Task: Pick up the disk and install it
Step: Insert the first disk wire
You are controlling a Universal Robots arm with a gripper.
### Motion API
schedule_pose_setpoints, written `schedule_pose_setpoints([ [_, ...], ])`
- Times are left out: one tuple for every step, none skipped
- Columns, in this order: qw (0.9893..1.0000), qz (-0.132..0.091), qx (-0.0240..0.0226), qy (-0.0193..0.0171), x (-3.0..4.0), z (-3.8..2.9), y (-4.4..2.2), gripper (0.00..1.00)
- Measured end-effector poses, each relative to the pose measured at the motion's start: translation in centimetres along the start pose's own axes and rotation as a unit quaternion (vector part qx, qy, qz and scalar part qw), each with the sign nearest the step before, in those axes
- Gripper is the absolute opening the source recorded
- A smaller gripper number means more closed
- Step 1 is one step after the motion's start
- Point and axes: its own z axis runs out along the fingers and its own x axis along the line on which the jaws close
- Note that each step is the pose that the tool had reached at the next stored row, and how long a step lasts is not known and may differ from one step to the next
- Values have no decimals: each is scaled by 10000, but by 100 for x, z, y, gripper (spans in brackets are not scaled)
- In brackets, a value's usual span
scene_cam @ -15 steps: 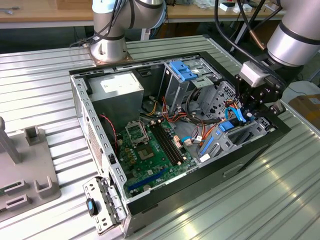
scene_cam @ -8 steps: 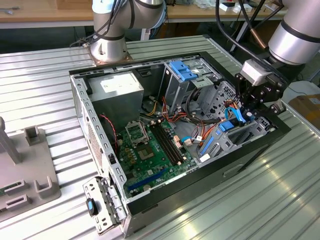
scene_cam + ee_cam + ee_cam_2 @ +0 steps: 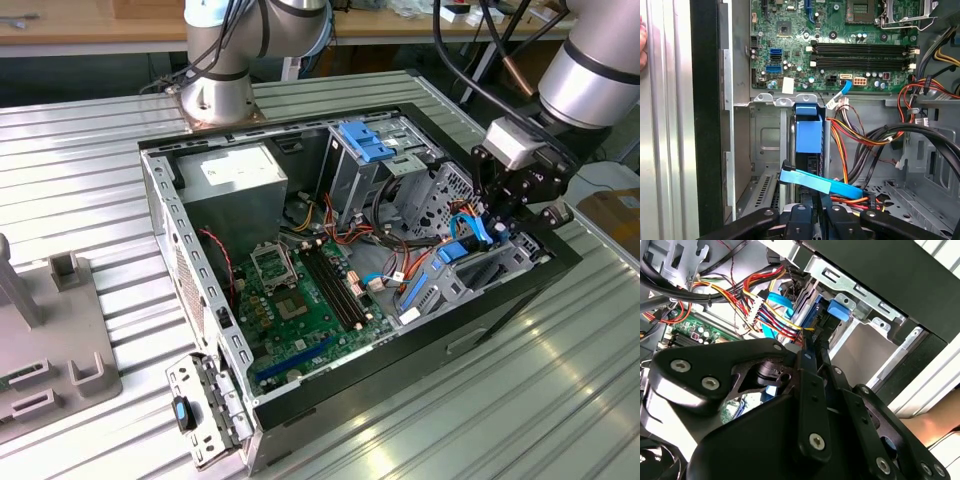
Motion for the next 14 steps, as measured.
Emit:
schedule_pose_setpoints([
  [10000,0,0,0,0,0,-1,17],
  [10000,-1,0,0,0,0,-2,17],
  [10000,-1,0,0,-1,1,-5,17],
  [10000,-2,0,-1,-2,1,-11,17],
  [10000,-1,0,-1,-3,2,-18,17],
  [10000,-1,0,-1,-3,2,-22,17],
  [10000,0,0,0,-3,2,-22,17],
  [10000,0,0,1,-5,1,-23,17],
  [10000,0,0,-1,-19,2,-23,17],
  [10000,-1,0,-1,-26,2,-24,17],
  [10000,-1,0,0,-32,2,-24,17],
  [10000,-1,0,-1,-34,3,-24,17],
  [10000,-1,0,0,-34,8,-26,17],
  [10000,0,0,0,-34,11,-26,17],
])
